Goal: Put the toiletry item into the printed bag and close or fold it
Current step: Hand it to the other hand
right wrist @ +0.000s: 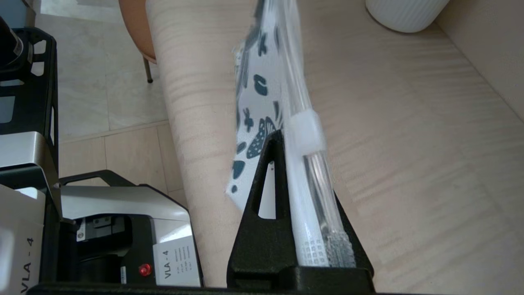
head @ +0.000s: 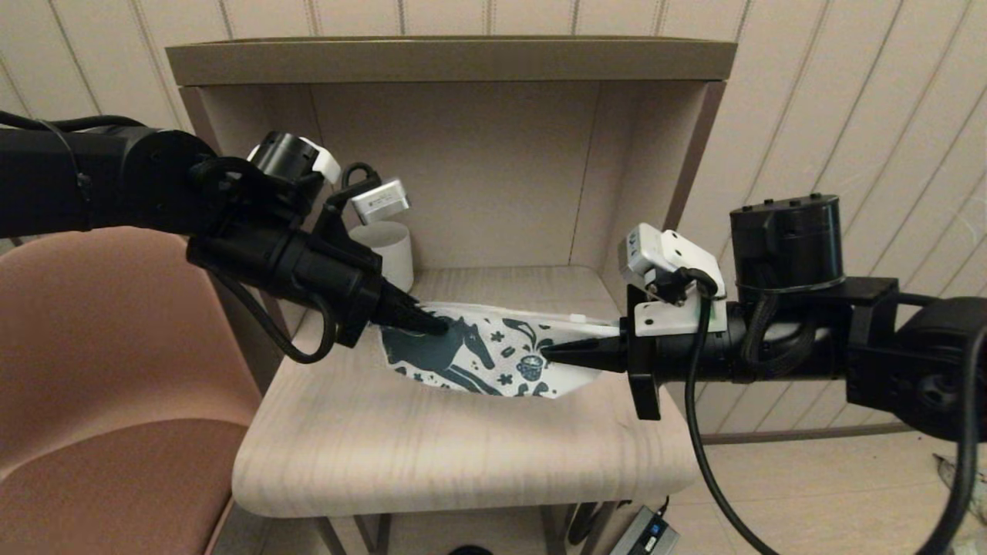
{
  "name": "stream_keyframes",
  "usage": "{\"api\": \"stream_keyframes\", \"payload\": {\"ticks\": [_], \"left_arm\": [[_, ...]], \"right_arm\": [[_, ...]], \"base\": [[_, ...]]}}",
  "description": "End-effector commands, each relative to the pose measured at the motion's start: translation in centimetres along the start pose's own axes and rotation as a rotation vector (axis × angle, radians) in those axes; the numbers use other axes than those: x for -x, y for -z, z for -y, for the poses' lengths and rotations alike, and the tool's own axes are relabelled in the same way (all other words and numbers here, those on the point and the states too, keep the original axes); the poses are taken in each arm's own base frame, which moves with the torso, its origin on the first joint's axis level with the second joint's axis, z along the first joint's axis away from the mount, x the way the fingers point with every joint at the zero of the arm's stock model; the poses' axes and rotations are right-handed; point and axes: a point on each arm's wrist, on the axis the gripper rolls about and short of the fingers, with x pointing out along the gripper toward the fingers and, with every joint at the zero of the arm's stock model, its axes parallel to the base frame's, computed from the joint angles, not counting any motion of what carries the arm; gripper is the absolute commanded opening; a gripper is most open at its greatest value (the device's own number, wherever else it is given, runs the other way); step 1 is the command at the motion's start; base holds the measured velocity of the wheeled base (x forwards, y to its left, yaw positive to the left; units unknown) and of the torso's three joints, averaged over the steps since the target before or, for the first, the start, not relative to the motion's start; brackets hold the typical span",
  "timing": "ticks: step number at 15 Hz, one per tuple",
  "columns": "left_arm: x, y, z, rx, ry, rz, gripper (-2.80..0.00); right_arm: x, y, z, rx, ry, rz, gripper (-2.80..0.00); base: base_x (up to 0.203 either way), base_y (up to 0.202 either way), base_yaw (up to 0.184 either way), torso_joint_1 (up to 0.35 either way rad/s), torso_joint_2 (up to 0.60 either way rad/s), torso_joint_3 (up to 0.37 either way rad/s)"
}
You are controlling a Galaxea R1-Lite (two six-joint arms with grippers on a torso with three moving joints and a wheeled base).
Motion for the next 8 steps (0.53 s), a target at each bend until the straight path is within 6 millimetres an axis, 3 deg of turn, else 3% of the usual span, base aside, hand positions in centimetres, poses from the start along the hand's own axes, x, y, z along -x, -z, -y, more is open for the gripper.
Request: {"api": "stream_keyframes", "payload": {"ticks": [1,3,4,8], "left_arm": [[-0.12,0.13,-0.02,0.003,0.008,-0.002,-2.80],[-0.19,0.25,-0.06,0.007,0.010,-0.005,-2.80],[-0.28,0.32,-0.14,0.009,0.011,-0.006,-2.80],[-0.29,0.32,-0.15,0.011,0.011,-0.006,-2.80]], "right_arm": [[-0.02,-0.10,0.03,0.004,0.005,-0.002,-2.80],[-0.07,-0.15,0.06,-0.005,0.012,-0.020,-2.80],[-0.04,-0.14,0.10,-0.005,0.016,-0.020,0.00],[-0.04,-0.18,0.09,-0.001,0.017,-0.017,0.00]], "base": [[0.000,0.000,0.000,0.000,0.00,0.000],[0.000,0.000,0.000,0.000,0.00,0.000],[0.000,0.000,0.000,0.000,0.00,0.000],[0.000,0.000,0.000,0.000,0.00,0.000]]}}
